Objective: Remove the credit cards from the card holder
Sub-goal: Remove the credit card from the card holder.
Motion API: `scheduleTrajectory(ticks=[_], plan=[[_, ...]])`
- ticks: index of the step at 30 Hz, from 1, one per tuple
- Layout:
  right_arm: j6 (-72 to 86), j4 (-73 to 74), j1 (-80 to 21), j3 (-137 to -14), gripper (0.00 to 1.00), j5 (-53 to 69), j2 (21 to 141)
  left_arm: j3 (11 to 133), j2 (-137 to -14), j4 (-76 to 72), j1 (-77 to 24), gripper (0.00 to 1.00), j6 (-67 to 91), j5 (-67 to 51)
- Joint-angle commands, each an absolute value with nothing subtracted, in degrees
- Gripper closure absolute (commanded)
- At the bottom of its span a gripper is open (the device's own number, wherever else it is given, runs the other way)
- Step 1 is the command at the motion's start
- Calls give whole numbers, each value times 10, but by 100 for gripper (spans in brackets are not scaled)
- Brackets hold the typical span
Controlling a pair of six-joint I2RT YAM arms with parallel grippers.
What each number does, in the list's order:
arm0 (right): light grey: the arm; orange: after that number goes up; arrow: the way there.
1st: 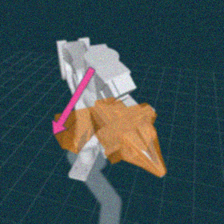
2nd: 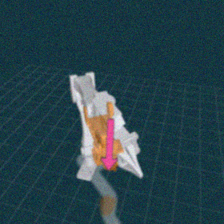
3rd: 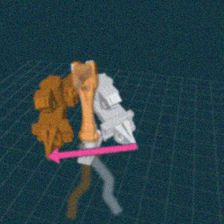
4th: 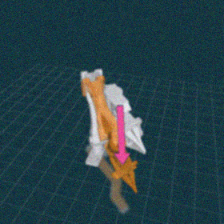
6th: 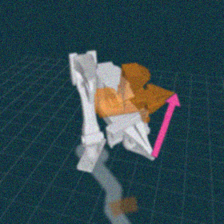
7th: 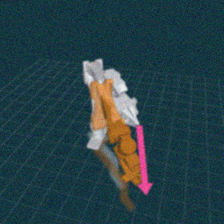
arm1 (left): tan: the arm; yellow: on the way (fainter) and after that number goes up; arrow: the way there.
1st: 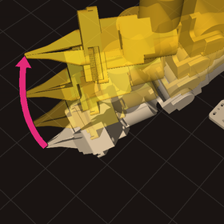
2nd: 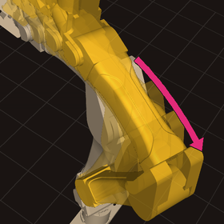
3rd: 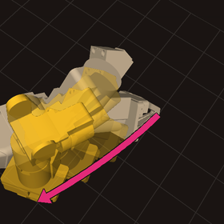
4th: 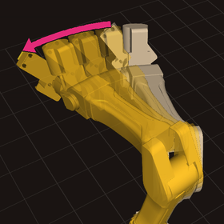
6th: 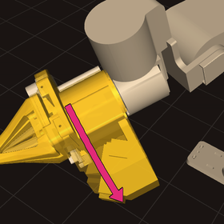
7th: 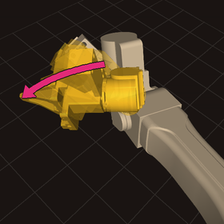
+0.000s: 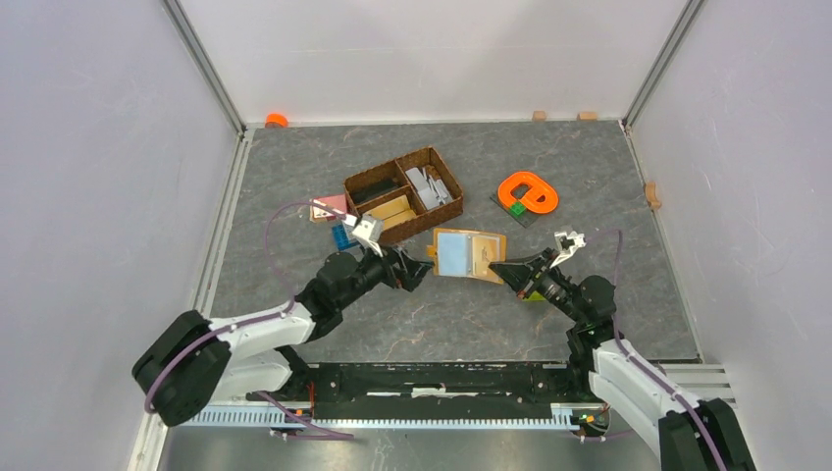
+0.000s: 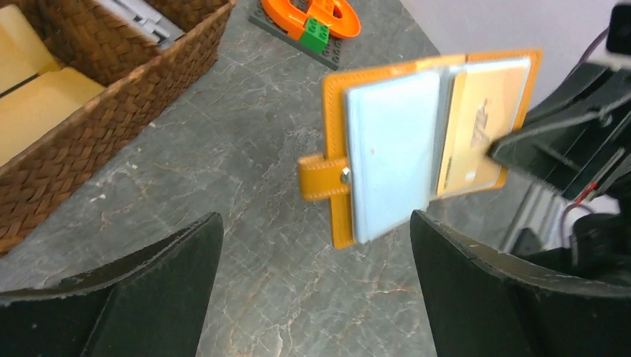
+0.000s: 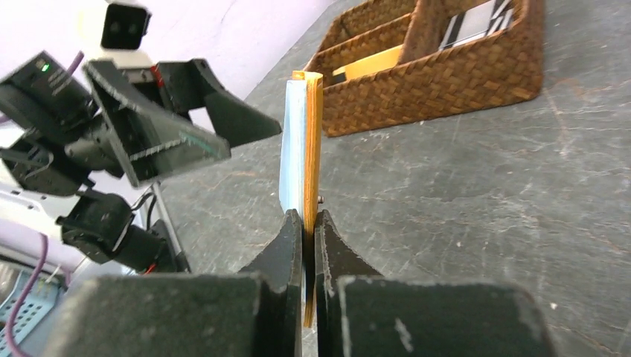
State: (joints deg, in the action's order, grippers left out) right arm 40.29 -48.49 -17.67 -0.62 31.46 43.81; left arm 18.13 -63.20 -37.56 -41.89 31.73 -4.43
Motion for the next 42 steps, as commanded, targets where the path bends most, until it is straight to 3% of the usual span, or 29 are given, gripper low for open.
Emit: scheduleTrajectory(ticks=[1,6,14,20,33,42], plan=[[372,-438,-167,4,100,265,397,155,-674,-594,-482,0,152,41],[357,-385,-160,-17,100,229,369,192,-754,-601,-501,0,79,35],[347,-347,-151,-18,100,199,334,359,-866,-355,-546,0,1,-33],[345,-329,-149,-23,100,188,334,444,-973,-309,-563,0,-51,-51],[395,-396,-113,-10,100,256,464,492,-1038,-293,-571,0,-65,-62],[395,-400,-101,-3,100,253,446,532,-1075,-251,-583,0,-75,-51]])
